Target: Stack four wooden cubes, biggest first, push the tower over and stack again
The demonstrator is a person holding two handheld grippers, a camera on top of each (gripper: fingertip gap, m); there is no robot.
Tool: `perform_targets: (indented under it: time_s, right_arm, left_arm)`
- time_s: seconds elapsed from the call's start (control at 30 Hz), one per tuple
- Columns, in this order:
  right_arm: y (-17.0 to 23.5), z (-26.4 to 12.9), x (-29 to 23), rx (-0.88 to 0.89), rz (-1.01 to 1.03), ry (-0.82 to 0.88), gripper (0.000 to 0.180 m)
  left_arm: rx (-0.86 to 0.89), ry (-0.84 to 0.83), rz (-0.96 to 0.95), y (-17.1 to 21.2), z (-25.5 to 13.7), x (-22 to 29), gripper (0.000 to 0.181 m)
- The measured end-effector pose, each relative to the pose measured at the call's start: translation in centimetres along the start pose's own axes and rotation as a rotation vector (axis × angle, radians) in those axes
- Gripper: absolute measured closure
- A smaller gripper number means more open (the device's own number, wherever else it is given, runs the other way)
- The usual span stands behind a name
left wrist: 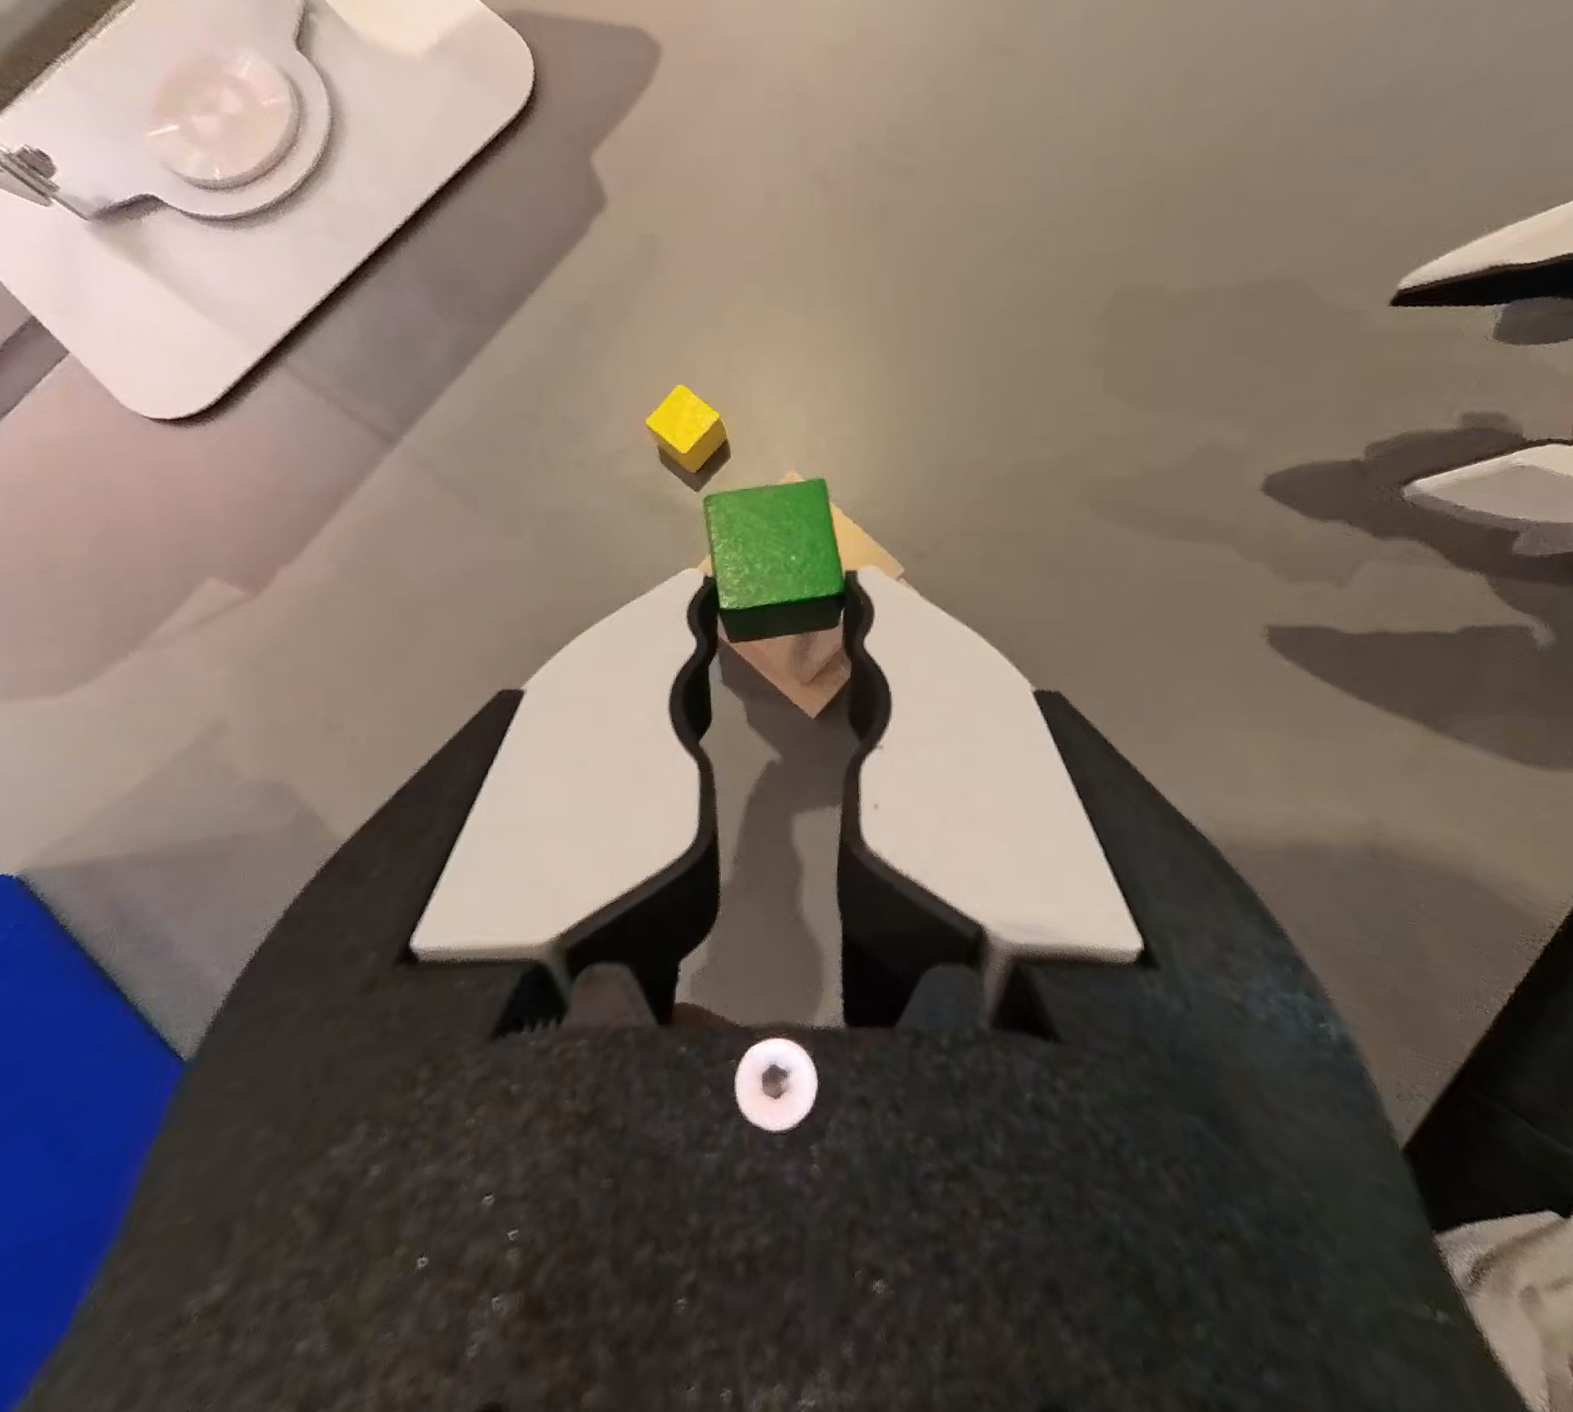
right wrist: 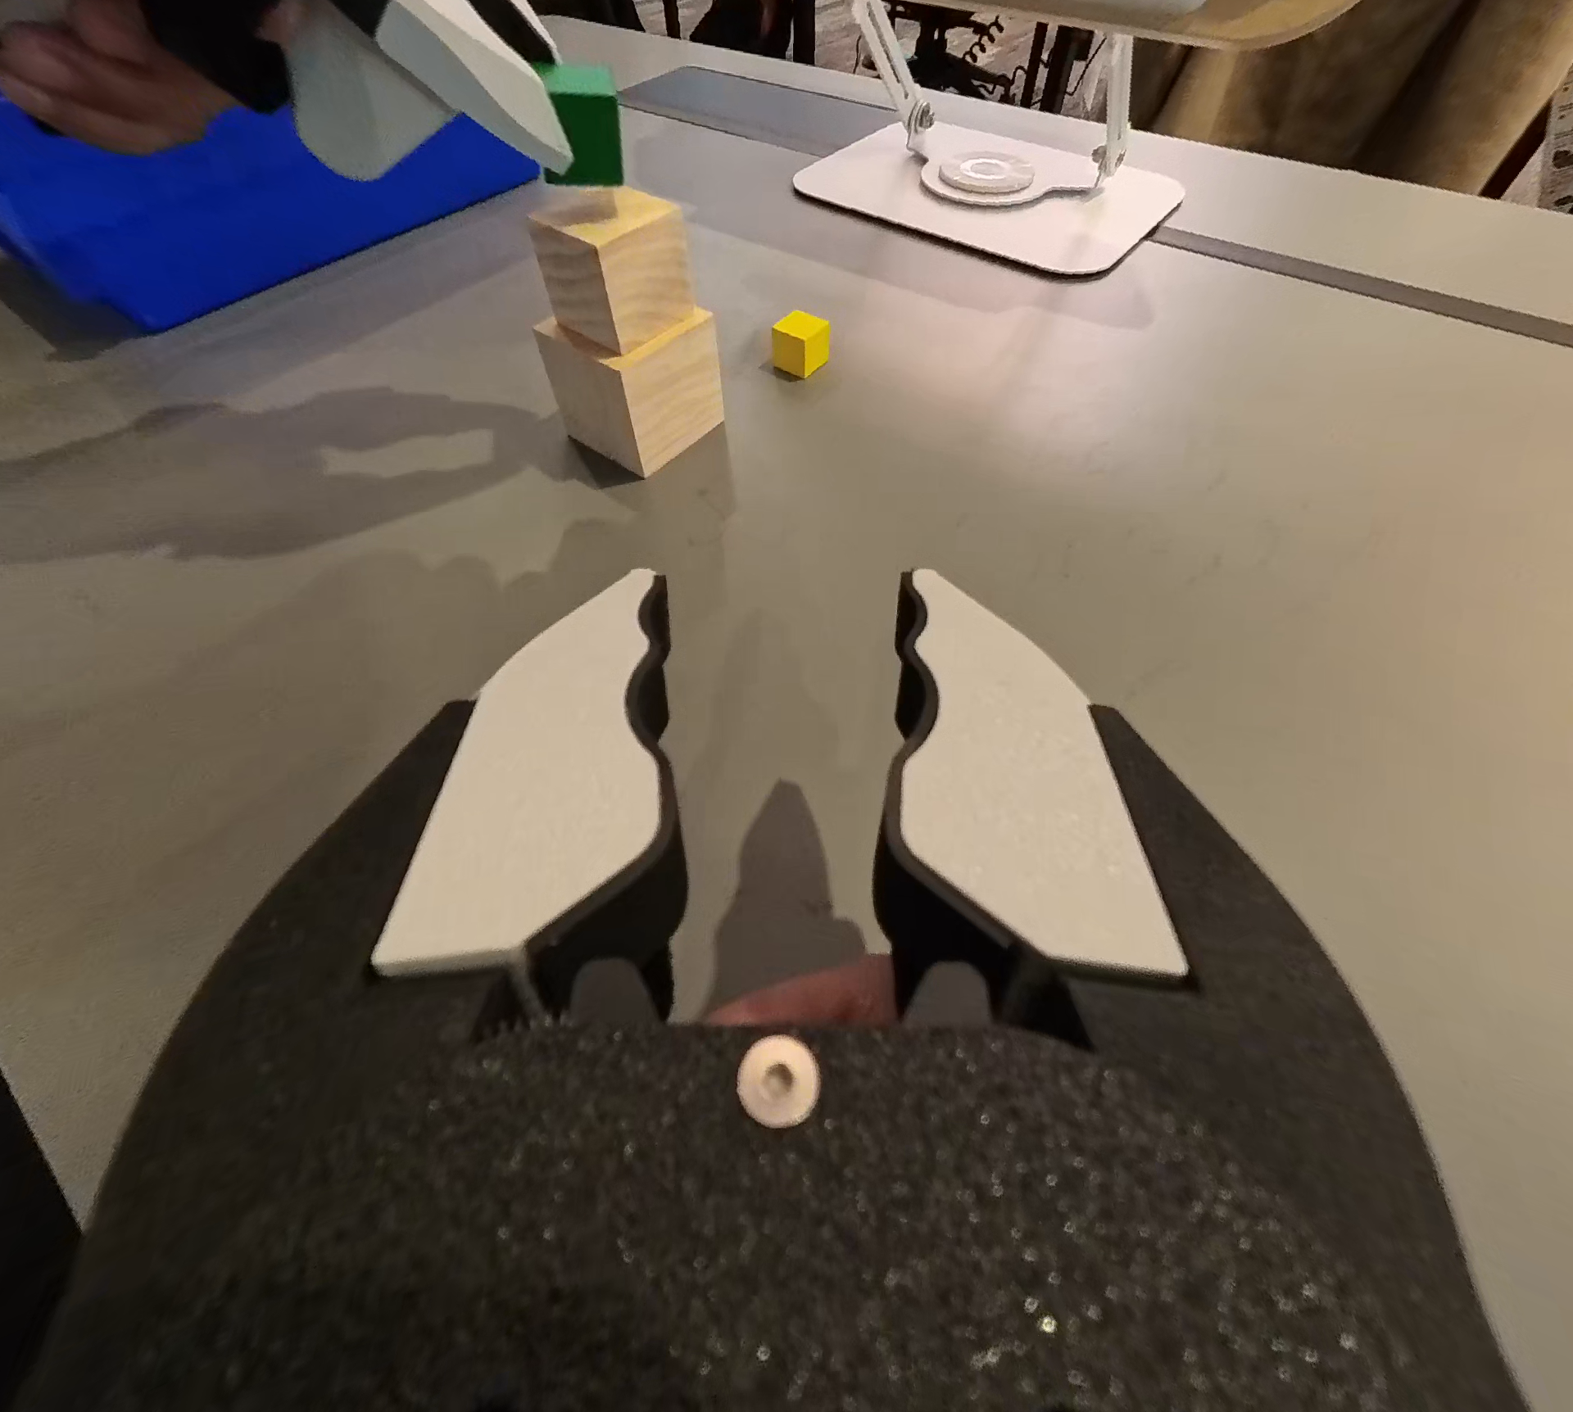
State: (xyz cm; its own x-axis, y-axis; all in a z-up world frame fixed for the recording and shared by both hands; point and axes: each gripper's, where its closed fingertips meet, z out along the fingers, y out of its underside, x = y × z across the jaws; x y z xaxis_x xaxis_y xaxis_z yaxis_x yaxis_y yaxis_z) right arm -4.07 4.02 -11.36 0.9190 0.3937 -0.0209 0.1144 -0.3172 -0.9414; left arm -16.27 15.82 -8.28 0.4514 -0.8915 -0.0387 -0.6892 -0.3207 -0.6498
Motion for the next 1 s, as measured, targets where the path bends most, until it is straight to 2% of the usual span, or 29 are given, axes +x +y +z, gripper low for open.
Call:
perform_targets:
  time_s: [0.4,0.47,0.57,0.63,0.73,0.8,0.83,0.93,1.0]
  right_arm:
    - [0.5,0.4,-0.6,-0.024,-0.009,-0.018,0.129]
    - [0.6,0.6,-0.7,-0.028,-0.007,-0.022,0.129]
    - [0.7,0.6,-0.6,-0.035,-0.016,-0.018,0.129]
    - [0.1,0.5,-0.1,-0.036,-0.029,-0.007,0.129]
    - [-2.2,0.9,0.9,-0.055,-0.029,-0.026,0.129]
    - [-4.0,2.5,0.3,-0.124,-0.083,-0.138,0.129]
    - [-5.0,3.8,0.4,-0.157,-0.179,-0.170,0.131]
    - [-6.3,9.1,1.7,-0.333,-0.553,-0.237,0.126]
    - [-6.3,12.8,2.0,-0.458,-0.604,-0.349,0.127]
  left_arm:
    - [-0.006,0.014,-0.028,0.5,0.9,0.2,0.152]
    - [0.019,0.006,-0.033,0.3,0.9,0.1,0.146]
    - [0.041,0.010,-0.048,0.2,0.3,0.3,0.121]
    - [0.101,0.009,-0.061,0.2,-1.3,0.6,0.114]
    - [0.275,-0.051,-0.160,1.6,-4.7,0.8,0.114]
    - [0.413,-0.121,-0.263,4.1,-5.6,0.9,0.113]
    - [0.464,-0.173,-0.300,5.7,-5.5,1.0,0.111]
    - [0.480,-0.353,-0.276,9.8,-4.3,1.7,0.109]
    - [0.489,-0.438,-0.245,10.6,-4.4,2.1,0.111]
